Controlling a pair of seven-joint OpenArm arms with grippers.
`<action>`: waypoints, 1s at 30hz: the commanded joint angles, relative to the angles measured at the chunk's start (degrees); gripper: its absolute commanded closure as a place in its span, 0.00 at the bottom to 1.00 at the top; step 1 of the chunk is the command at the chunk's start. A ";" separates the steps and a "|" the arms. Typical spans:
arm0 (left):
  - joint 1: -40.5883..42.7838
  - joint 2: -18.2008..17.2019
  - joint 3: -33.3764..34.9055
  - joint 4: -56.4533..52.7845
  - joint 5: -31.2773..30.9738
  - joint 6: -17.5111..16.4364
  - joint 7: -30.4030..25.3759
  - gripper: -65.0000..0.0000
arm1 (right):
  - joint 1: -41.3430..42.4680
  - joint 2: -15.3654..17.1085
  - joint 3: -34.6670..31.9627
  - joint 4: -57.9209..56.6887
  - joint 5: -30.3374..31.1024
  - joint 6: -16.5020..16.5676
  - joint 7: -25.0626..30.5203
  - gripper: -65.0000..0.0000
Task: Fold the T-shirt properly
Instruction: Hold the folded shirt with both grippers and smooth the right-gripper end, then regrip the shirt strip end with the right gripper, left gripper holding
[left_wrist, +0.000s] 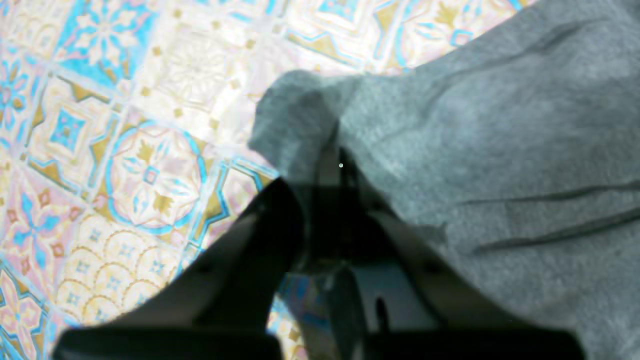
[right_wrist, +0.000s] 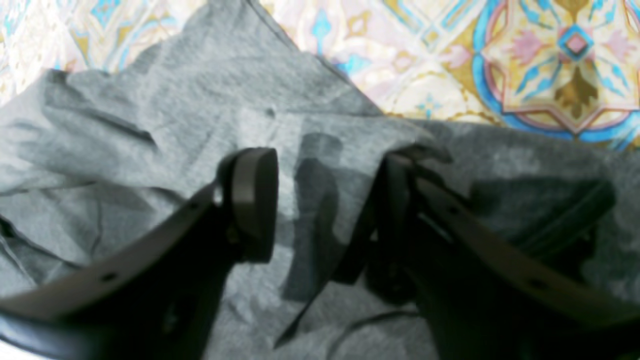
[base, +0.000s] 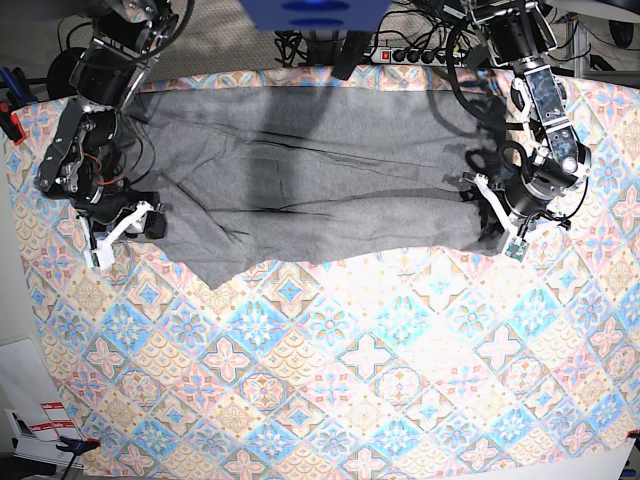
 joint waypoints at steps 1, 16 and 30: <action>-0.66 -0.57 -0.10 1.25 -0.50 0.27 -1.03 1.00 | 0.98 0.77 0.03 0.81 0.79 0.17 0.97 0.69; -0.48 -0.66 -0.10 1.16 -0.50 0.27 -1.20 1.00 | -3.59 2.26 -7.00 14.17 0.88 0.17 0.89 0.92; -0.40 -0.57 0.07 1.25 -0.50 0.27 -1.11 1.00 | -3.41 2.26 0.12 12.32 0.79 0.17 0.97 0.60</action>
